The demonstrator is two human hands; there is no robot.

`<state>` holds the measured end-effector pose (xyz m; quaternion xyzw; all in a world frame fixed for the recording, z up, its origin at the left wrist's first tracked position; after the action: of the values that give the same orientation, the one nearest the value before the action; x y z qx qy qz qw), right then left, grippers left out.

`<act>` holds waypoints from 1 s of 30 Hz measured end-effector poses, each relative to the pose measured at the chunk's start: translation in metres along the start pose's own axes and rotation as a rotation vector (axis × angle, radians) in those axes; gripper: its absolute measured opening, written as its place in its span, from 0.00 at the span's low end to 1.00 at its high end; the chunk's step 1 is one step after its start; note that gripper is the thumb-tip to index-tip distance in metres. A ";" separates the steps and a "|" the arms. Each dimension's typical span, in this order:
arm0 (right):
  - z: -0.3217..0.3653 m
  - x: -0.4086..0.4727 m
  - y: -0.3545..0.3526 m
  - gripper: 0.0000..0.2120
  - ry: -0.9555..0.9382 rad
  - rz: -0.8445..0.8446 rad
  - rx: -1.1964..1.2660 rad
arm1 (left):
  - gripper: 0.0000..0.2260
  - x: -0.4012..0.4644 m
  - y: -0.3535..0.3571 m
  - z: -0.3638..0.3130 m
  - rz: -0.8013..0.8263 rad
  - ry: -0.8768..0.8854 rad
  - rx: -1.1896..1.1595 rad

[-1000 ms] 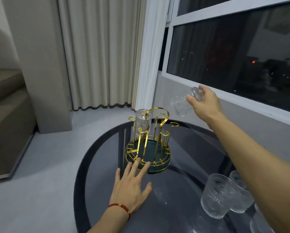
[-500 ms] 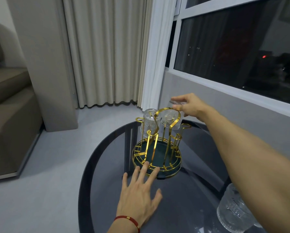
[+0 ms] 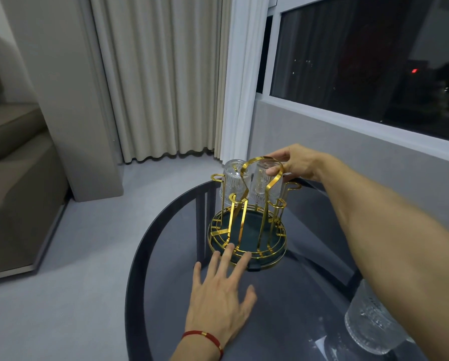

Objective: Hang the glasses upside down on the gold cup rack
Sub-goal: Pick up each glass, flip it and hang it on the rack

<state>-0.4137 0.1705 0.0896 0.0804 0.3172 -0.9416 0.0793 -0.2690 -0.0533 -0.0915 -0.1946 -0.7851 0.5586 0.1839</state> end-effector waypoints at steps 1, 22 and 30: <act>-0.001 -0.001 0.001 0.18 -0.006 -0.001 0.021 | 0.31 0.000 0.000 0.000 0.002 -0.003 0.000; -0.015 -0.236 0.018 0.12 -0.181 -0.464 -0.101 | 0.29 -0.018 -0.014 -0.011 -0.037 -0.025 0.078; -0.084 -0.377 0.069 0.18 -0.149 -0.891 0.196 | 0.38 -0.042 -0.017 -0.153 -0.036 0.187 -0.419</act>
<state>-0.0237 0.2046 0.0594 -0.1244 0.2236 -0.9127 -0.3185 -0.1575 0.0431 -0.0315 -0.2655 -0.8668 0.3596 0.2212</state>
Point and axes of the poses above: each hand's wrist, its own x-axis towards the middle knuckle, its own y-axis out of the palm, z = x × y, the point moved 9 cm from there along x, towards the middle knuckle, and after that the axes turned 10 degrees about z, right-handed, at the moved point
